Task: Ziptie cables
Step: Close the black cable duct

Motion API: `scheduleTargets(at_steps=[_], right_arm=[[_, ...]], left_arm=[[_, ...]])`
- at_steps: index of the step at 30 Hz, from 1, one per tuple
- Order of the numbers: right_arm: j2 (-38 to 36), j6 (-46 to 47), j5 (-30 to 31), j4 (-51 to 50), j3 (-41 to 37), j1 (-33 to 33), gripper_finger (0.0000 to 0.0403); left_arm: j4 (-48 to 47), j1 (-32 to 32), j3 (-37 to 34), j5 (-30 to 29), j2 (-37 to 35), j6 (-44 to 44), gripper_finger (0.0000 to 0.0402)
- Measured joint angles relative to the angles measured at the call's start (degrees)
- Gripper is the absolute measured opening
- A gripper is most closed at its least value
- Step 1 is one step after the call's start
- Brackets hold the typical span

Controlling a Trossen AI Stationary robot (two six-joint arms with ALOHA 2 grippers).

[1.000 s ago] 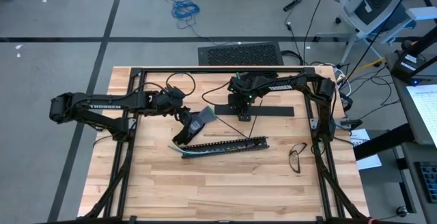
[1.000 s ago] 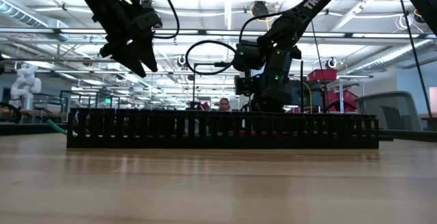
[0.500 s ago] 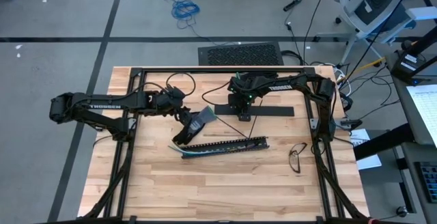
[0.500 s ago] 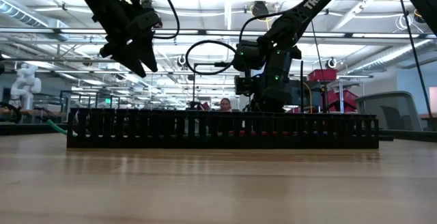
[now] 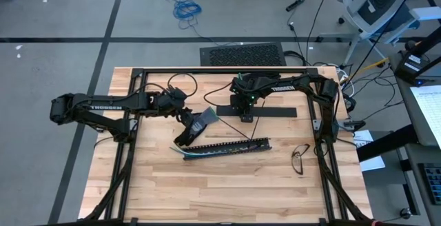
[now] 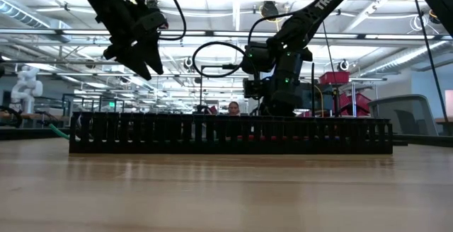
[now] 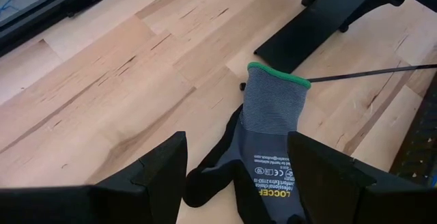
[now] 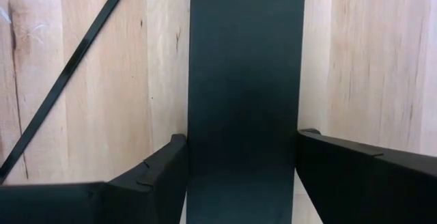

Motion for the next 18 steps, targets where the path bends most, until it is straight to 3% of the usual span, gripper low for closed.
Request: scheduleTargets(at_steps=[18], right_arm=[[-2.0,-0.2,0.7,-0.8,-0.3,0.0,0.0224]], left_arm=[[0.0,0.0,0.0,0.0,0.0,0.0,0.0244]])
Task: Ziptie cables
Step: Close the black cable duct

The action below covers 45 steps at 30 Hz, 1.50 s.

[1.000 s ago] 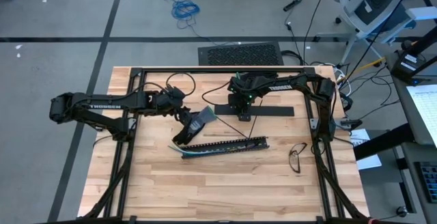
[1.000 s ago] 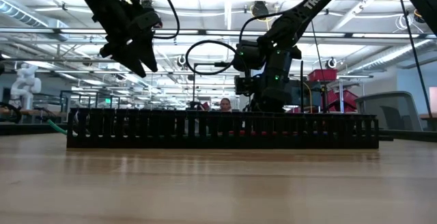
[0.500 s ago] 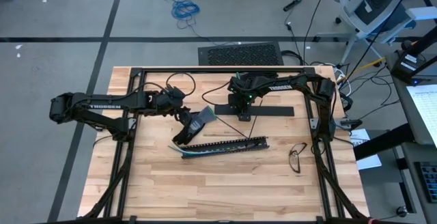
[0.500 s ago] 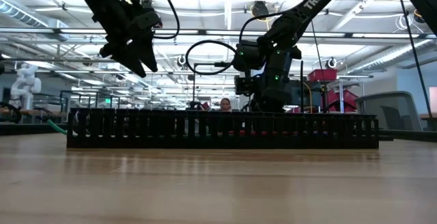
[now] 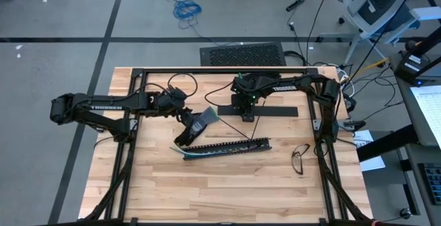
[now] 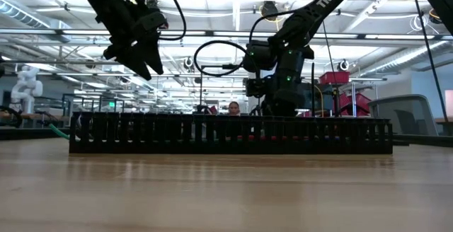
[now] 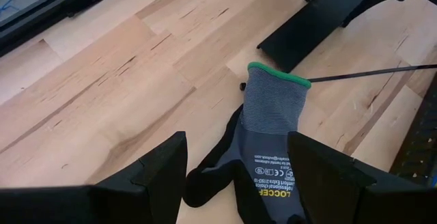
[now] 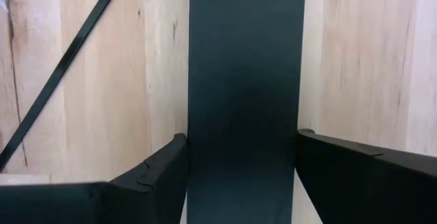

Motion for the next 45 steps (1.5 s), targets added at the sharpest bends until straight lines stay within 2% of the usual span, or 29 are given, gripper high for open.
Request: scheduleTargets(at_steps=[10,23,30,39,45], right_arm=[[-0.2,0.0,-0.3,-2.1,2.9,0.0,0.0225],[-0.4,-1.8,-0.4,-7.3,19.5,-0.2,0.0228],[-0.4,-5.7,3.1,-13.8,28.0,0.0,0.0227],[-0.5,-3.8,4.5,-23.8,39.8,0.0,0.0228],[-0.5,-2.7,7.4,-32.1,47.3,1.2,0.0229]], left_arm=[[0.0,0.0,0.0,0.0,0.0,0.0,0.0245],[0.0,0.0,0.0,-0.1,0.0,0.0,0.0244],[0.0,0.0,0.0,-0.1,0.0,0.4,0.0244],[-0.1,0.0,0.0,-0.1,0.0,2.1,0.0245],[-0.1,0.0,0.0,0.0,0.0,3.2,0.0245]])
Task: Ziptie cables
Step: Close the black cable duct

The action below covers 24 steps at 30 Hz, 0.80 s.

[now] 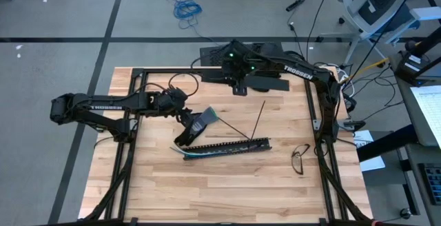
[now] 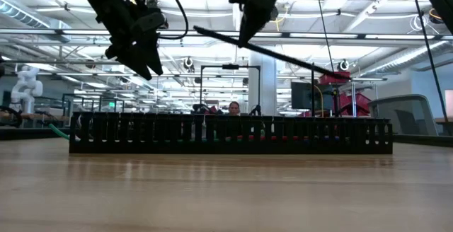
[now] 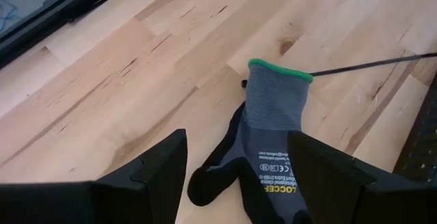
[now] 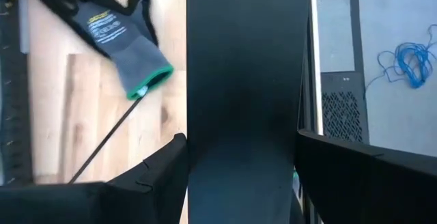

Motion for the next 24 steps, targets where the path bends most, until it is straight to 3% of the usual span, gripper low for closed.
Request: scheduleTargets(at_steps=[13,24], right_arm=[[0.0,7.0,1.3,-18.4,5.0,7.8,0.023],[0.0,11.9,-2.5,-20.5,5.0,15.2,0.0231]], left_arm=[[0.0,0.0,0.0,0.5,0.0,-0.1,0.0245],[0.0,0.0,0.0,2.9,0.0,0.0,0.0245]])
